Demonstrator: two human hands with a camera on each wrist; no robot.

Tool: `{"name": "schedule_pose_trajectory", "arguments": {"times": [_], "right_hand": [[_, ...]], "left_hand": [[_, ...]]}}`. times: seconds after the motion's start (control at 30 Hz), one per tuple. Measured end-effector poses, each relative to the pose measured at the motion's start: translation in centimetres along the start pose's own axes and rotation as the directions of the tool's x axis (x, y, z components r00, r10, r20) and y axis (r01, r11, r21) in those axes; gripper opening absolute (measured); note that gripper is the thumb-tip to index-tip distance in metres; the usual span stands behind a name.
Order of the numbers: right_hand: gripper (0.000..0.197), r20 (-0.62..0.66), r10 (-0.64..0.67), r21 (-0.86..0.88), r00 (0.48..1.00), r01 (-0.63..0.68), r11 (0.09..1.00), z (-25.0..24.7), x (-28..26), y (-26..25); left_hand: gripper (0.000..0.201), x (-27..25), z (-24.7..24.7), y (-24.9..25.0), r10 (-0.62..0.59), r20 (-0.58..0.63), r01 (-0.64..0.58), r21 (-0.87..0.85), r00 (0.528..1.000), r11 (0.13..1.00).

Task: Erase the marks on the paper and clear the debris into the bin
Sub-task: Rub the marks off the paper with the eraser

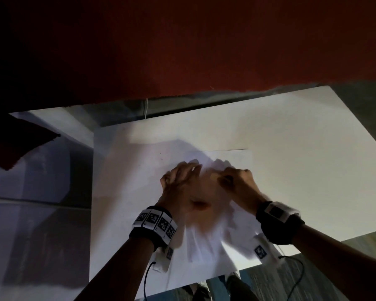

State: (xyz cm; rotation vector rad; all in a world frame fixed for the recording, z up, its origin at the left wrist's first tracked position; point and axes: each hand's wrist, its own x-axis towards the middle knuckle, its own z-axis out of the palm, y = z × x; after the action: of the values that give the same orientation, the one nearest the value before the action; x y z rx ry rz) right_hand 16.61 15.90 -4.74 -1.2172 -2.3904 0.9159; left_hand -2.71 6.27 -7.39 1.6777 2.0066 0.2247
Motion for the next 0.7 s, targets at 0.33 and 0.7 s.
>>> {"name": "schedule_pose_trajectory", "arguments": {"times": [0.33,0.7], "right_hand": [[0.022,0.022,-0.053,0.038,0.998,0.052,0.998,0.7,-0.9,-0.8],[0.006,0.225,-0.264,0.006,0.938,0.27,0.963,1.6,-2.9,-2.1]], "left_hand": [[0.123,-0.5,-0.6,0.3,-0.007,0.029,0.007,-0.03,1.0,1.0],[0.122,-0.5,0.1,-0.7,0.038,-0.02,-0.038,-0.039,0.999,0.998]]}}
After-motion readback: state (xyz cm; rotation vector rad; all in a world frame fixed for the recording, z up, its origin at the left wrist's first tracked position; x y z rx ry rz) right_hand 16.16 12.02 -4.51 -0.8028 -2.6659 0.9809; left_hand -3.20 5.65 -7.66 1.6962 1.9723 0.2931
